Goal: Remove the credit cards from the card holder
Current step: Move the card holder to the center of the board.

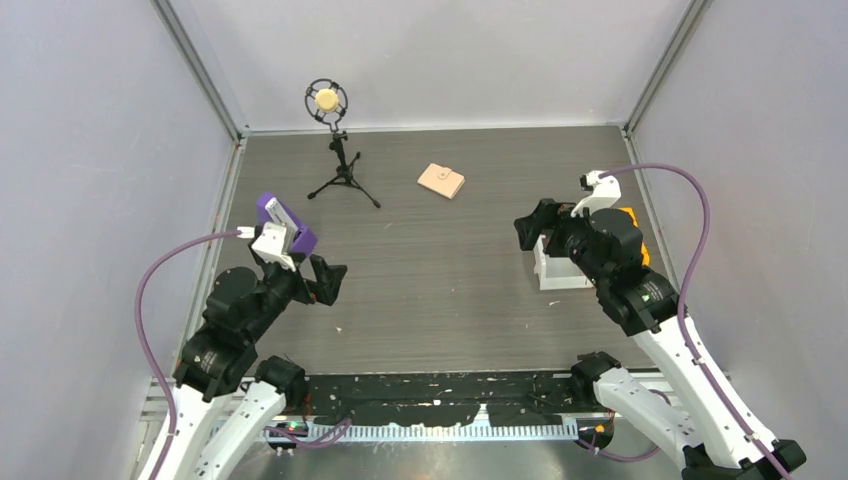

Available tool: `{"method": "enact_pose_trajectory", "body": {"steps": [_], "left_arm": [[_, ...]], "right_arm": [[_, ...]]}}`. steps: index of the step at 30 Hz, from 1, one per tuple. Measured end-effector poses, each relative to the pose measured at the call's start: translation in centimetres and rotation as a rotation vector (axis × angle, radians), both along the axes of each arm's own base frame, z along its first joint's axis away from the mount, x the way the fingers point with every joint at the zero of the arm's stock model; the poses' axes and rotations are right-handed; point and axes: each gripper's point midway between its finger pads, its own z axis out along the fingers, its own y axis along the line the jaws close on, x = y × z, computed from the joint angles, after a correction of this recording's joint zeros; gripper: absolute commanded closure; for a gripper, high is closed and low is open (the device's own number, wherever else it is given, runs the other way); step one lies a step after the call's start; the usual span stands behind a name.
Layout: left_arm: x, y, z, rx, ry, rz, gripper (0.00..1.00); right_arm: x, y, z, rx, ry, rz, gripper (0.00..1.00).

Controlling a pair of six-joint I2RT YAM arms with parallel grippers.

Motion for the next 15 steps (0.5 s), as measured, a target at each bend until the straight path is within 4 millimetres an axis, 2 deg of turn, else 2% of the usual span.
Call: {"method": "enact_pose_trajectory", "body": {"steps": [11, 15], "left_arm": [[-0.4, 0.2, 0.5, -0.011, -0.026, 0.000, 0.01], [-0.6, 0.3, 0.8, -0.017, -0.038, 0.000, 0.01]], "right_arm": [[0.4, 0.0, 1.8, -0.019, -0.090, 0.016, 0.00], [1.7, 0.6, 2.7, -0.079, -0.156, 0.058, 0.10]]}}
